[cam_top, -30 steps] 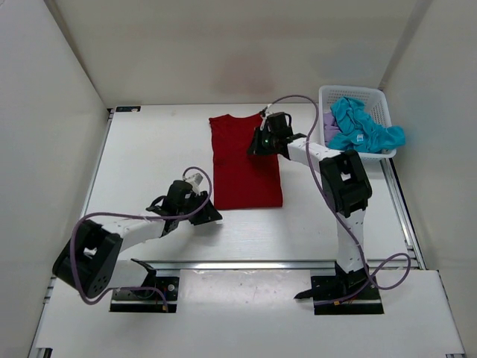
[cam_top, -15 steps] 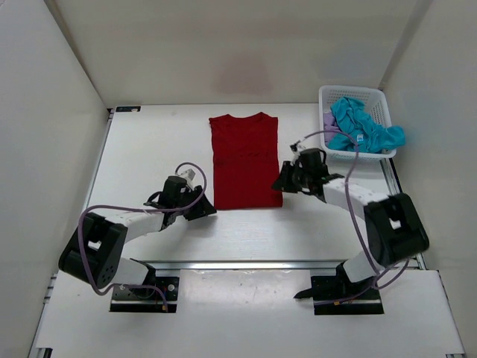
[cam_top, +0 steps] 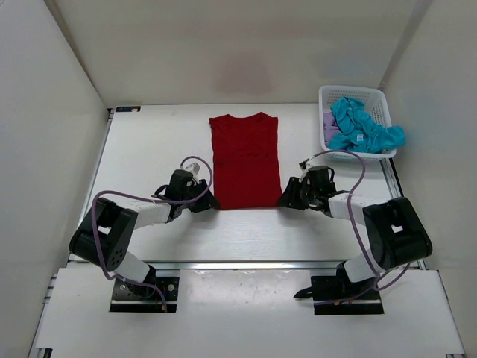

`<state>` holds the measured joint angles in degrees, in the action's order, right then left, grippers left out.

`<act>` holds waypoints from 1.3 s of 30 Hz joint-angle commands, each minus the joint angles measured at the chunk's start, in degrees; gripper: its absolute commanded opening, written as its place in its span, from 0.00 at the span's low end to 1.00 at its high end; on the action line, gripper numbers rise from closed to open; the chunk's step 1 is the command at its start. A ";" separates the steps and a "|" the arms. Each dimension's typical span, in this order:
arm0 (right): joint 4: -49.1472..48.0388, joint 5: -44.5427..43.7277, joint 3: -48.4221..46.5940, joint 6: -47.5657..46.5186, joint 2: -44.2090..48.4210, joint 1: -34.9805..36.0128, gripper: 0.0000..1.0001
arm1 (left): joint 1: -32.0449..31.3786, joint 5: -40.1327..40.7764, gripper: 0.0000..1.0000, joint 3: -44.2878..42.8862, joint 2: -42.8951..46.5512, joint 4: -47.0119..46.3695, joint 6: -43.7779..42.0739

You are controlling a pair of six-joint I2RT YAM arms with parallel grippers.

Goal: Fold and stack the t-shirts
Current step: Grab one side of the 2/3 rectangular tshirt with both arms, then fold the long partially folded tshirt into a neat square

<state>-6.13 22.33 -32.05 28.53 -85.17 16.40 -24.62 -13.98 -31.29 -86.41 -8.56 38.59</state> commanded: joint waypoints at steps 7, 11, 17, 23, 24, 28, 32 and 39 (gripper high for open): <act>-4.15 2.81 -1.43 0.65 -4.66 0.21 0.08 | -0.34 2.55 0.24 -0.35 -2.63 3.02 -0.88; -3.54 2.28 0.58 0.64 -2.12 0.99 0.00 | -1.04 2.11 0.04 -0.79 -1.49 4.77 -0.97; 0.23 -1.31 7.79 3.54 8.60 6.26 0.00 | -4.73 2.03 0.00 3.59 6.77 11.80 -2.73; 12.60 -10.00 16.84 11.35 29.31 18.63 0.00 | -8.24 2.64 0.00 12.56 29.58 25.48 -2.38; 13.94 -10.98 16.59 13.02 31.44 21.80 0.00 | -9.03 2.73 0.00 12.13 31.98 29.44 -2.03; 22.37 -14.77 11.16 15.07 40.76 24.48 0.00 | -8.70 2.03 0.00 3.99 42.28 36.24 -0.44; 23.45 -8.55 -1.05 7.16 35.98 14.73 0.00 | -3.69 -1.48 0.00 -9.19 34.76 33.28 -2.11; 20.11 2.01 -24.18 -3.66 9.28 -0.22 0.00 | 5.88 -2.47 0.00 -29.50 12.96 22.45 -1.68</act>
<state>16.36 19.20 -50.00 30.46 -66.24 19.42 -22.44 -16.19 -54.59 -67.26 18.28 36.84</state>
